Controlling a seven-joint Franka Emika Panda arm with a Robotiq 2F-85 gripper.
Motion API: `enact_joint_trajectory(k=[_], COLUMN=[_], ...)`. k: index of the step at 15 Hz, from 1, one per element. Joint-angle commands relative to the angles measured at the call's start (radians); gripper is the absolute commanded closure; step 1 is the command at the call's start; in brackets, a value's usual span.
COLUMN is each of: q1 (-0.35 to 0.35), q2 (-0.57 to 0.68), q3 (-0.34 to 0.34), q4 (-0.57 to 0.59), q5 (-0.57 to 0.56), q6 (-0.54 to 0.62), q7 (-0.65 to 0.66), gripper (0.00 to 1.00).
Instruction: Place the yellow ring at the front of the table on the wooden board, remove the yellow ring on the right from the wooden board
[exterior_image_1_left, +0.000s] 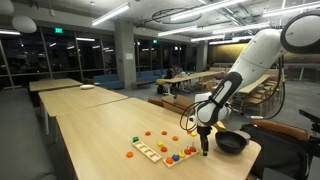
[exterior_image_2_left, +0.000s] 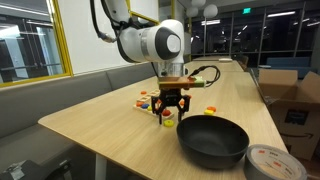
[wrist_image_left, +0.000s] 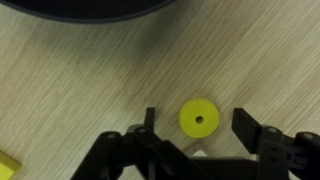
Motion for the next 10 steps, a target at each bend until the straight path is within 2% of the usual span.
enact_joint_trajectory(k=[1, 6, 10], q1=[-0.029, -0.047, -0.04], q2=[-0.05, -0.187, -0.351], q3=[-0.007, -0.083, -0.132], q4=[-0.007, -0.07, -0.142], q5=[0.014, -0.022, -0.075], q6=[-0.048, -0.153, -0.213], q7=[0.005, 0.092, 0.154], gripper=[0.0, 0.0, 0.0])
